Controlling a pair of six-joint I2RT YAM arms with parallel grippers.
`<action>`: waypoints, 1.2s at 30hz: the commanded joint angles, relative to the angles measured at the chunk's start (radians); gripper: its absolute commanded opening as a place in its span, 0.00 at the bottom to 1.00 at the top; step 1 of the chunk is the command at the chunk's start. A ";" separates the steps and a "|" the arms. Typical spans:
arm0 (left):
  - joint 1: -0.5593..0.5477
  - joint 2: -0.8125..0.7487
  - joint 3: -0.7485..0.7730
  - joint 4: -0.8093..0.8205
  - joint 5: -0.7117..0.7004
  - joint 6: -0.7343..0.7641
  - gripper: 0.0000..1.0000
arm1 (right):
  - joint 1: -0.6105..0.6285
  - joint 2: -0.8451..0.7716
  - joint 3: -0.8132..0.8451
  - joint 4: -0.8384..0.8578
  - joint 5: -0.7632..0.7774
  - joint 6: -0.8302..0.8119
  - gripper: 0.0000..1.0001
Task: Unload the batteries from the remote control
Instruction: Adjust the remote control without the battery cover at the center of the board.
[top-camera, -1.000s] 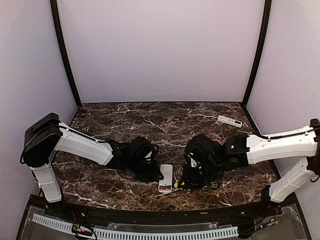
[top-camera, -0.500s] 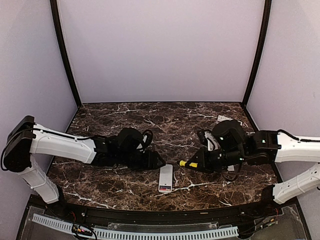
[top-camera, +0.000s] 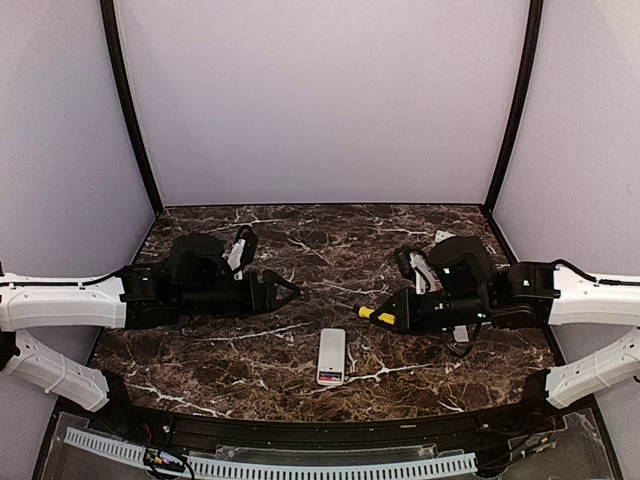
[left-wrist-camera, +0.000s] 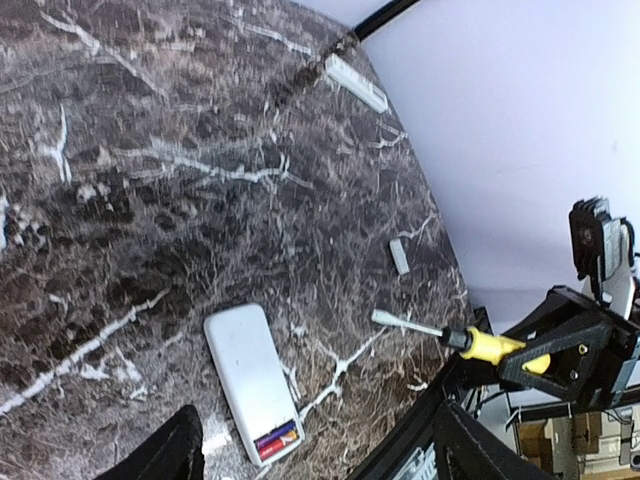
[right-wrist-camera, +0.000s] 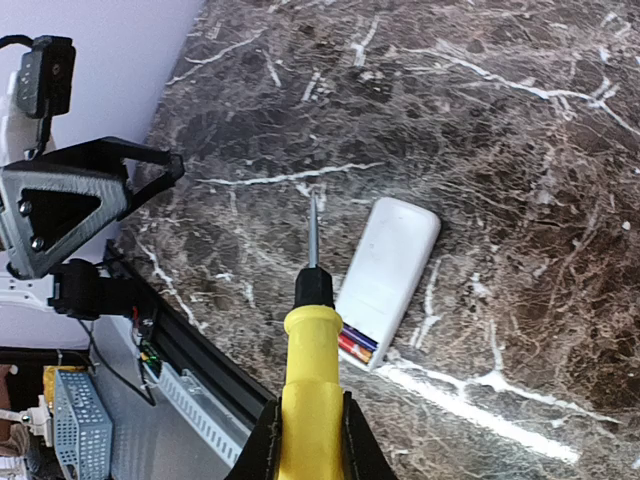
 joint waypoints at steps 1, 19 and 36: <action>-0.020 0.105 -0.001 -0.061 0.136 0.000 0.74 | -0.046 0.069 0.052 -0.144 0.005 -0.044 0.00; -0.177 0.597 0.414 -0.405 0.008 -0.006 0.86 | -0.127 0.009 0.054 -0.117 0.053 -0.109 0.00; -0.183 0.744 0.525 -0.341 0.076 0.115 0.87 | -0.135 -0.006 0.044 -0.095 0.061 -0.111 0.00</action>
